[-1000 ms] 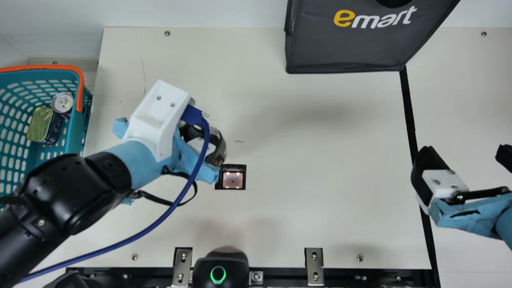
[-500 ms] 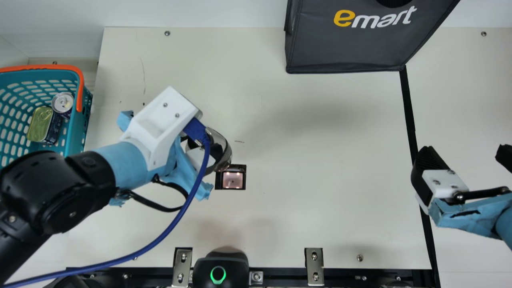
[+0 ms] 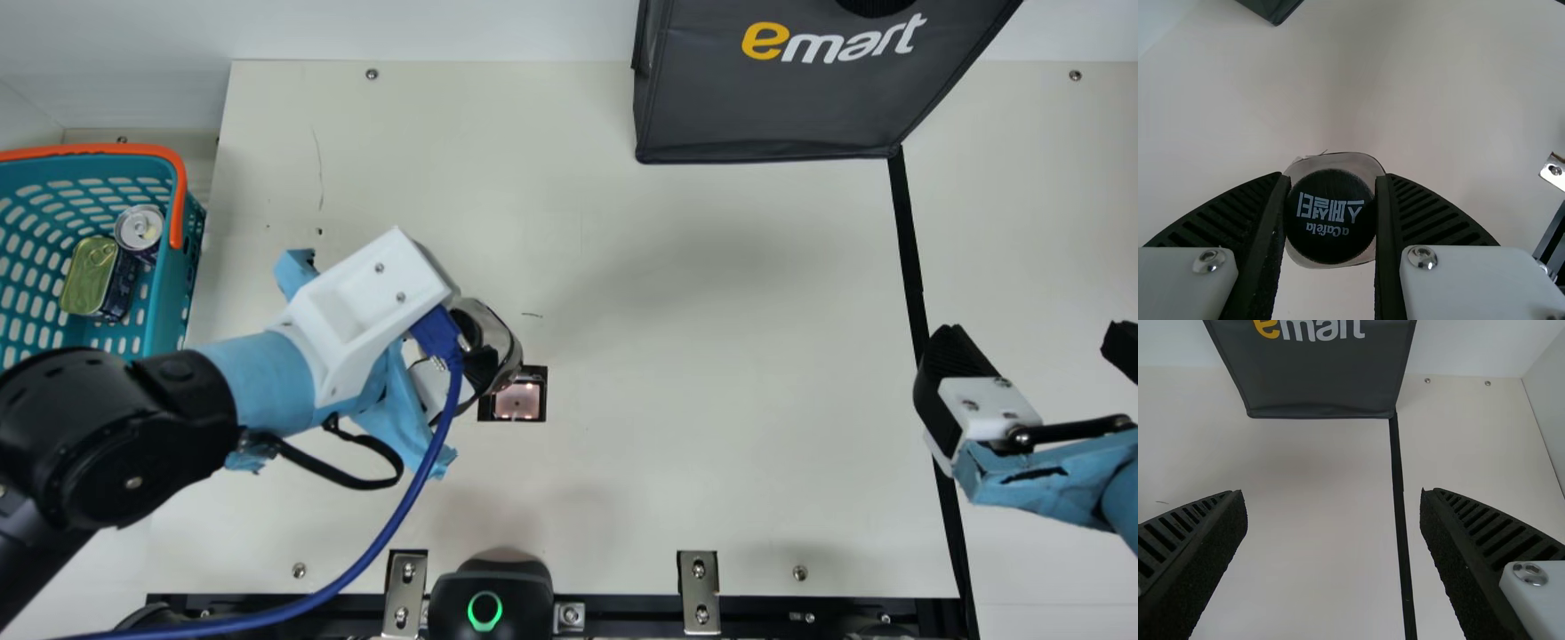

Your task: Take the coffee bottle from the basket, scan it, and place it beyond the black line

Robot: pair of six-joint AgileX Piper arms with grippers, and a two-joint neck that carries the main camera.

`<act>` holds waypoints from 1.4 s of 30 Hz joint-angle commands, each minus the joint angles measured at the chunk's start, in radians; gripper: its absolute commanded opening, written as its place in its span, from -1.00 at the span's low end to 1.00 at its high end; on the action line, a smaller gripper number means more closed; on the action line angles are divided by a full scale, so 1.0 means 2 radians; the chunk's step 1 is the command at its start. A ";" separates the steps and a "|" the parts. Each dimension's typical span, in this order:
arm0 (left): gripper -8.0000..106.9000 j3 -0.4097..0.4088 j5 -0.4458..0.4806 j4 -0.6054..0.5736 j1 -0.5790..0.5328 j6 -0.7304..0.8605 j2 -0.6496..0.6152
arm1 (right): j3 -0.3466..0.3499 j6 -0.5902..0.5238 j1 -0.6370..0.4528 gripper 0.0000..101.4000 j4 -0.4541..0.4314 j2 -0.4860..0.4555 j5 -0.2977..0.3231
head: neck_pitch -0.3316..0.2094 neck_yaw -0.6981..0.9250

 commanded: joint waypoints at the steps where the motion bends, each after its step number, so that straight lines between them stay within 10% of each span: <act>1: -0.68 0.002 0.003 -0.012 0.002 0.027 -0.002 | 0.000 0.000 0.000 0.79 0.000 0.000 0.000 | -0.014 0.001; 42: -0.68 0.034 0.089 -0.167 0.091 0.296 -0.039 | 0.000 0.000 0.000 0.79 0.000 0.000 0.000 | -0.014 0.001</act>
